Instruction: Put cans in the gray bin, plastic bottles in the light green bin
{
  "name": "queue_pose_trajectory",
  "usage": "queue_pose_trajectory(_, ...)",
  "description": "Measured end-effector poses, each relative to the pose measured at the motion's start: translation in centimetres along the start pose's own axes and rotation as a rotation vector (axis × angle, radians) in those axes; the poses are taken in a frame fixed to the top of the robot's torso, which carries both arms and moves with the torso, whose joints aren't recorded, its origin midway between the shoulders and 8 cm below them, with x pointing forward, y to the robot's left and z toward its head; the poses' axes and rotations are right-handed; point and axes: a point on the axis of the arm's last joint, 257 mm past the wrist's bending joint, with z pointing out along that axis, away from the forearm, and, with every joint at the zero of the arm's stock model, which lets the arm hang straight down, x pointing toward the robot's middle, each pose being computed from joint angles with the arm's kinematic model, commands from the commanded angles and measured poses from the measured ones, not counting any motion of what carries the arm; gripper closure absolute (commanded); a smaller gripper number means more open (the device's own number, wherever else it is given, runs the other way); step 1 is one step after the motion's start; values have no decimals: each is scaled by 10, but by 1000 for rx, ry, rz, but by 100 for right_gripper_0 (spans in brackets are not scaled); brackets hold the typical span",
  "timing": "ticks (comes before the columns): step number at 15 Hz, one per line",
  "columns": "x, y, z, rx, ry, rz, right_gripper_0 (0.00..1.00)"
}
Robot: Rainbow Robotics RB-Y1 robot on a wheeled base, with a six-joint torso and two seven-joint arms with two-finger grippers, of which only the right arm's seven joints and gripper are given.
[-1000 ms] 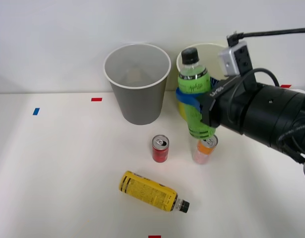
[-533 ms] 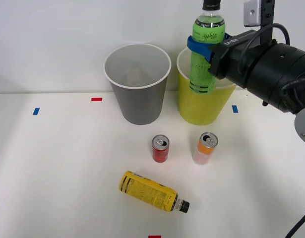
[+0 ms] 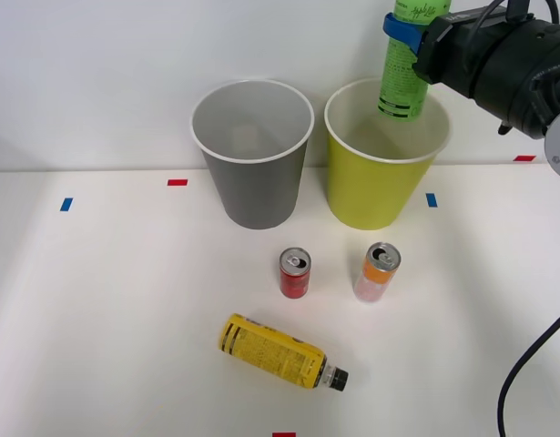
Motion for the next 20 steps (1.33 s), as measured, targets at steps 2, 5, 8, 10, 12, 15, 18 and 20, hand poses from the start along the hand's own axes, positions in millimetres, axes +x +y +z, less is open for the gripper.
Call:
queue_pose_trajectory(2,3,-10,3,14,4,-9,100)
queue_pose_trajectory(5,16,-21,14,27,-14,1,100)
queue_pose_trajectory(8,25,-25,22,37,-18,-14,100)
queue_pose_trajectory(10,26,-27,23,41,-16,-31,96)
queue_pose_trajectory(12,28,-25,24,40,-11,-44,46)
queue_pose_trajectory(15,31,-21,26,39,-11,-49,0)
queue_pose_trajectory(18,31,-12,30,29,-29,-40,0)
queue_pose_trajectory(20,30,-7,31,23,-40,-42,0)
